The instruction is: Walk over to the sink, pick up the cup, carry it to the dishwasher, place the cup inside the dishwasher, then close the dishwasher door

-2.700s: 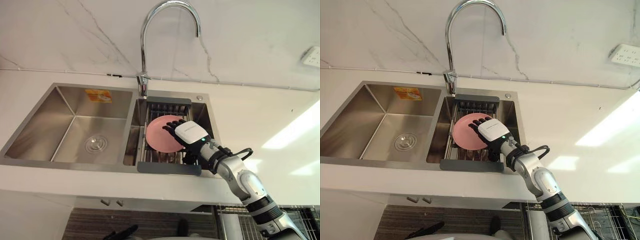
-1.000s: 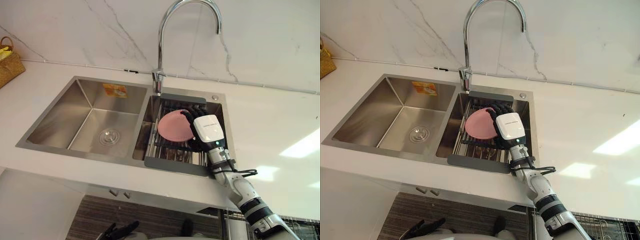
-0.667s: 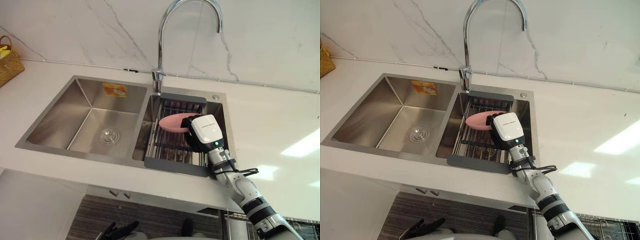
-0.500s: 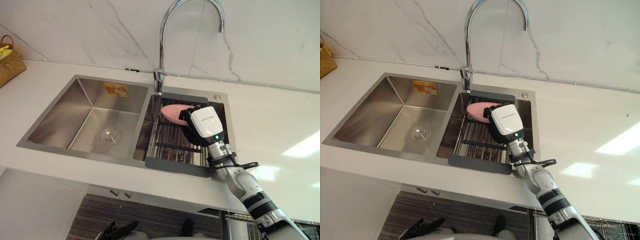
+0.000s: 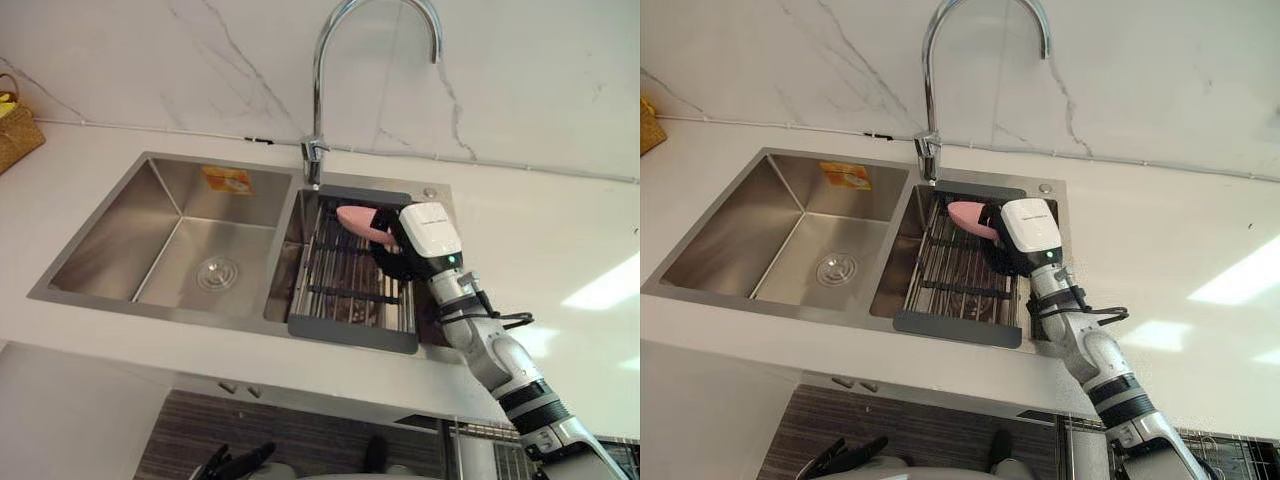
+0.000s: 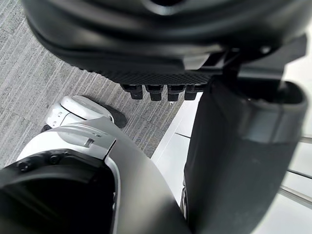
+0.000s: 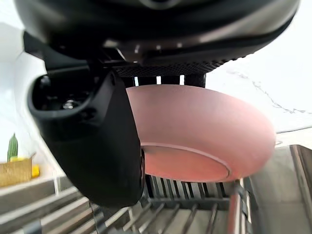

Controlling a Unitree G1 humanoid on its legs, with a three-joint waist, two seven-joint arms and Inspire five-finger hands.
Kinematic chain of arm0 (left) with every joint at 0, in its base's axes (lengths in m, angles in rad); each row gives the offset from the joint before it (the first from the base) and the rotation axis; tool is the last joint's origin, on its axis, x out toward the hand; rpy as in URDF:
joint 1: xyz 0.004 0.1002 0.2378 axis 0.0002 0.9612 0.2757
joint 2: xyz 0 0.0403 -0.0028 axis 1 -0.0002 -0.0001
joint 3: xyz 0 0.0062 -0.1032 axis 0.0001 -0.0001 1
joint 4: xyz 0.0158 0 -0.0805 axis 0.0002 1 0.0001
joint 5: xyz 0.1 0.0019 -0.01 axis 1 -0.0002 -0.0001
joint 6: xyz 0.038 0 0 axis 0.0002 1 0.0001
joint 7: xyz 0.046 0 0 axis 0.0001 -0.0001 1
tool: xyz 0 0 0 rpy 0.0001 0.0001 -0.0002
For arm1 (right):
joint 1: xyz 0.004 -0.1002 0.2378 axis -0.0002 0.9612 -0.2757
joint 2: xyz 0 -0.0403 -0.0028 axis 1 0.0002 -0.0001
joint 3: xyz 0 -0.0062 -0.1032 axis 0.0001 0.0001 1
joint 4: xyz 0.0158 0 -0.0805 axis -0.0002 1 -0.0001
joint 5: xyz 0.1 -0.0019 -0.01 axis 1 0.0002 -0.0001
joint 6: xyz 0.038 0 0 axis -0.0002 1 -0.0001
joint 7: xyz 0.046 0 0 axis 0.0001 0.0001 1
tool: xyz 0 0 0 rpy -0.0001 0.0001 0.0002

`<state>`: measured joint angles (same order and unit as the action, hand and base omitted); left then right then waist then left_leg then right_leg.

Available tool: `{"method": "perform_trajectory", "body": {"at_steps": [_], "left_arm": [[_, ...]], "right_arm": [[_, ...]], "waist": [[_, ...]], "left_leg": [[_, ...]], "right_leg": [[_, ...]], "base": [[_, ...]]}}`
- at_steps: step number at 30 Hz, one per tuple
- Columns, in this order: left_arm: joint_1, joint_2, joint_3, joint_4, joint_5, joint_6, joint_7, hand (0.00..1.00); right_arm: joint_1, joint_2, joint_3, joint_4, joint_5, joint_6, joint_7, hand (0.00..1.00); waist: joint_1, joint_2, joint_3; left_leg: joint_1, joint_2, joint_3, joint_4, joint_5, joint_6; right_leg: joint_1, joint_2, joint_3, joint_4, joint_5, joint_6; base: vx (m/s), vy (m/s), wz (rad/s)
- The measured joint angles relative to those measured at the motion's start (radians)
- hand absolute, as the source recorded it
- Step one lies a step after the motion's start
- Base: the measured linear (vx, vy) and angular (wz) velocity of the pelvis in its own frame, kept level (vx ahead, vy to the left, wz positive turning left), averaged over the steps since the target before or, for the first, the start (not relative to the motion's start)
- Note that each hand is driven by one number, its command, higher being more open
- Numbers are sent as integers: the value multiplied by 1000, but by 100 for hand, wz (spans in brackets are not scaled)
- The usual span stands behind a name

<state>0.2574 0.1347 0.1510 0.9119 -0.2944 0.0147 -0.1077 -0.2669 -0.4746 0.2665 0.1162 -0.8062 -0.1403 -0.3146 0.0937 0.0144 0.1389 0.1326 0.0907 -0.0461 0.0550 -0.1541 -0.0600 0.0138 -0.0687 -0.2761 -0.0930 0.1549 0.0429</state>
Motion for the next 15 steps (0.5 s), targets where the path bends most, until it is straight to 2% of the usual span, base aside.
{"method": "perform_trajectory", "body": {"at_steps": [3,6,8,10,13,14,15], "left_arm": [[1,0,0,3,0,-3,1,100],[1,-2,1,10,2,-22,1,100],[3,-2,2,14,11,-26,0,100],[4,-15,22,19,20,-45,-2,100],[13,-44,55,21,19,-75,-1,100],[10,-46,59,19,19,-92,-1,100],[10,-48,56,18,20,-105,-1,100]], "right_arm": [[7,1,-19,-31,25,-7,7,0],[64,3,-90,-114,41,-21,7,0],[116,4,-155,-160,60,-36,7,0],[126,7,-190,-180,63,-41,7,0],[126,9,-203,-226,73,-67,6,0],[126,7,-203,-244,77,-83,6,0],[120,-1,-205,-259,80,-108,5,0]], "waist": [[-7,0,0],[-11,0,0],[-28,0,0],[-24,-1,0],[-22,5,9],[-20,-2,17],[-20,2,18]], "left_leg": [[1,0,2,0,0,0],[-2,-1,-7,0,1,0],[1,-3,-28,0,5,1],[2,-7,-10,21,5,3],[-40,-7,32,170,-53,-5],[-69,-20,13,265,-61,-1],[-80,-32,-18,312,-73,14]], "right_leg": [[1,0,1,0,0,0],[4,-3,-12,0,-2,2],[23,-9,-32,1,-9,8],[20,-9,-9,7,-11,8],[-2,4,64,28,-24,4],[-15,1,110,51,-24,3],[-34,3,159,82,-21,0]], "base": [[-3,3,-2],[-9,9,13],[-3,9,26],[-9,15,-16],[-44,28,-76],[-56,31,-112],[-46,21,-118]]}}
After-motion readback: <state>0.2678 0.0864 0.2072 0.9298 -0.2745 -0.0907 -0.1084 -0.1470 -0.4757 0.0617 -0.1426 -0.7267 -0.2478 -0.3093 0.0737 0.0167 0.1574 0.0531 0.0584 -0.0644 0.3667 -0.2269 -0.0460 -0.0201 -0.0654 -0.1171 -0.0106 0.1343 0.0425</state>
